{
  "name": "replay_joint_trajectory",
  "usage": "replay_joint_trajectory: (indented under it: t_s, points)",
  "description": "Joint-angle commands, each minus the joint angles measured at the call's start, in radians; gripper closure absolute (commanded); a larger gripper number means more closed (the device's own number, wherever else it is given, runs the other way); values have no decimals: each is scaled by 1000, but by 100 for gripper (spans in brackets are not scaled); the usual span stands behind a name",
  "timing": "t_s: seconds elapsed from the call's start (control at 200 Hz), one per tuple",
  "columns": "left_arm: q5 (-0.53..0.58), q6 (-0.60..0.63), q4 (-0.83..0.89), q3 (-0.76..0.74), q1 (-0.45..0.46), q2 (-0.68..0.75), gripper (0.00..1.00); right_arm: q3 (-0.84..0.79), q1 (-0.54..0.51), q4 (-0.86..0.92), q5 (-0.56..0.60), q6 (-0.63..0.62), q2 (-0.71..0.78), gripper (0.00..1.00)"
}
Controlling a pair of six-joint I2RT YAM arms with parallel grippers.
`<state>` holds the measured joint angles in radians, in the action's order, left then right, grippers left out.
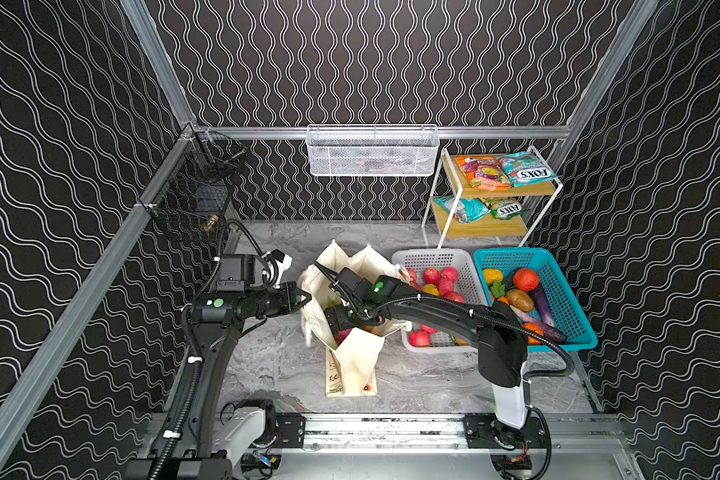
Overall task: Place the food into the grocery bag and tie it
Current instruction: 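Lower the dragon fruit into the bag and open the right gripper, then lift the right gripper out of the bag and move it over the basket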
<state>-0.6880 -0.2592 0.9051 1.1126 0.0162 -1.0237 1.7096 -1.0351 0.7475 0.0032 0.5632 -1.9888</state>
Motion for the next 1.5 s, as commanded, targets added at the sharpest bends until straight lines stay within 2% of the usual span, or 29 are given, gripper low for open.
replay_joint_trajectory:
  t_s: [0.0, 0.29, 0.496, 0.606, 0.776, 1.121, 1.311, 1.497]
  points:
    - [-23, 10, -17, 4, -1, 2, 100, 26, -5, 25, 24, -3, 25, 1]
    - [-20, 11, -18, -8, -1, 6, 100, 124, -19, 89, 89, -17, 78, 1]
    - [-18, 12, -19, -26, 0, 8, 100, 293, -47, 193, 183, -42, 85, 1]
    - [-13, 19, -14, -33, 1, 3, 100, 372, -61, 229, 238, -58, 135, 1]
    - [-5, 15, -13, -37, 0, 2, 100, 420, -75, 255, 338, -77, 200, 1]
    - [20, 26, 17, -30, 0, 5, 100, 215, -50, 226, 539, -68, 452, 1]
    - [29, 32, 34, -18, 1, 8, 100, 87, 54, 258, 529, -54, 559, 1]
    - [35, 37, 50, -8, 0, 10, 100, -91, 200, 218, 453, -65, 686, 1]
